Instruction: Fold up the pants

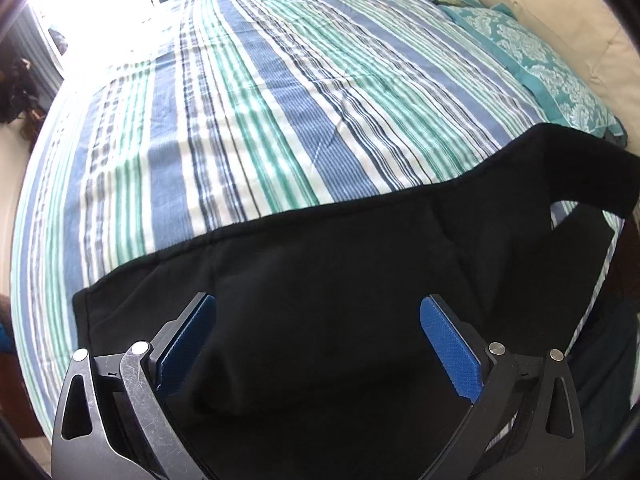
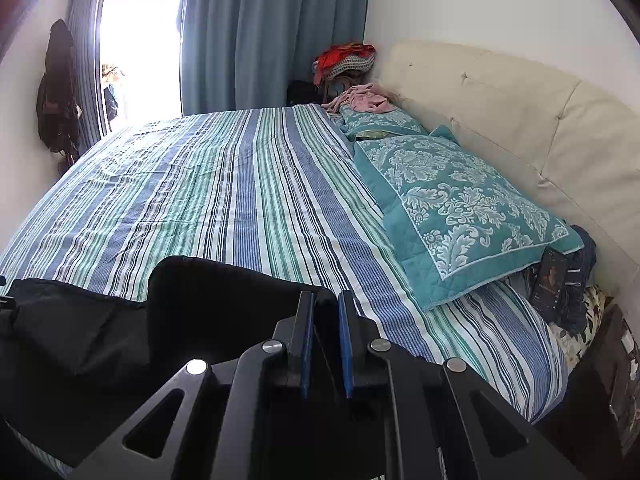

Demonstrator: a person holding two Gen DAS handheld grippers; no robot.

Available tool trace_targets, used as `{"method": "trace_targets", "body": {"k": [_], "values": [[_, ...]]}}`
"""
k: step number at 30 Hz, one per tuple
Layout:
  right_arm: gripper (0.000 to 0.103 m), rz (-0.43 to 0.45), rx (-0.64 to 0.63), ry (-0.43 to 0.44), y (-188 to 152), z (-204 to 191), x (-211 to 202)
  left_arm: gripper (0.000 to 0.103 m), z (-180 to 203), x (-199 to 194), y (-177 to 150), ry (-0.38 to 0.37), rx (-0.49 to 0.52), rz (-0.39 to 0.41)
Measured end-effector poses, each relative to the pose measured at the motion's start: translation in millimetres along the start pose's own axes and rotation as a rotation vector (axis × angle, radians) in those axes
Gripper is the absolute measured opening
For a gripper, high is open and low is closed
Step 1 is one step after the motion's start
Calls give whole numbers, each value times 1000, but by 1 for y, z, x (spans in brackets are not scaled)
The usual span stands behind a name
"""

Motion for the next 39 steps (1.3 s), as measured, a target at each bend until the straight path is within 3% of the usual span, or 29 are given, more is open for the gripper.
{"method": "trace_targets", "body": {"k": [2, 4, 7, 9, 11, 13, 14, 17, 18, 20, 21, 22, 23, 24, 25, 26, 28, 32, 34, 35, 36, 37, 39], "values": [[13, 1, 9, 6, 0, 3, -2, 95, 2, 25, 27, 32, 83, -36], [13, 7, 27, 14, 1, 7, -5, 76, 8, 47, 41, 109, 212, -72], [13, 16, 52, 28, 4, 13, -7, 73, 16, 80, 47, 184, 394, -134], [13, 22, 64, 37, 4, 14, -7, 74, 18, 98, 48, 226, 453, -166], [13, 28, 71, 36, 4, 15, -7, 76, 18, 114, 48, 196, 456, -209], [13, 38, 65, 23, 5, 16, -9, 97, 14, 127, 52, 177, 428, -226], [13, 43, 60, 15, 7, 17, -9, 102, 10, 131, 53, 178, 411, -224], [13, 35, 45, 4, 11, 21, -5, 98, 2, 141, 51, 78, 327, -266], [13, 25, 42, 8, 11, 22, -1, 86, 2, 141, 51, 37, 306, -269], [13, -29, 29, 45, 11, 19, 11, 50, 4, 132, 52, 35, 313, -227], [15, -69, 20, 71, 8, 16, 18, 16, 4, 127, 53, 46, 314, -208], [18, -113, 2, 89, 4, 12, 26, 11, 4, 124, 52, 54, 312, -201], [37, -158, -23, 100, -3, 7, 35, 9, 4, 123, 51, 77, 319, -187], [71, -195, -39, 111, -11, 3, 43, 7, 5, 121, 48, 107, 330, -172], [85, -215, -40, 119, -21, 2, 51, 7, 8, 119, 47, 133, 334, -149], [91, -221, -30, 118, -31, 3, 58, 7, 9, 117, 45, 152, 326, -128], [91, -241, -30, 107, -49, 1, 72, 6, 5, 107, 36, 167, 283, -91], [91, -244, -175, 21, -68, -29, 112, 6, 1, 91, 29, 169, 196, -36], [90, -267, -271, -10, -74, -49, 142, 6, -6, 77, 34, 170, 157, -6], [66, -314, -330, -59, -79, -54, 160, 6, -8, 70, 35, 174, 138, 13], [2, -354, -361, -98, -80, -54, 175, 6, -12, 63, 38, 183, 120, 36], [7, -358, -338, -108, -73, -48, 182, 6, -16, 55, 42, 191, 100, 60], [4, -304, -261, -124, -39, -29, 181, 6, -22, 45, 49, 185, 54, 104]]}}
Point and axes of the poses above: each gripper's, at about its wrist camera, not at the fingertips, and x roughly the way its jaws point, z to its right, y to its top, the point moved 7 cm from there along x, roughly the way its jaws point, and after that the axes turned 7 degrees about -z, right-handed, at the moved point
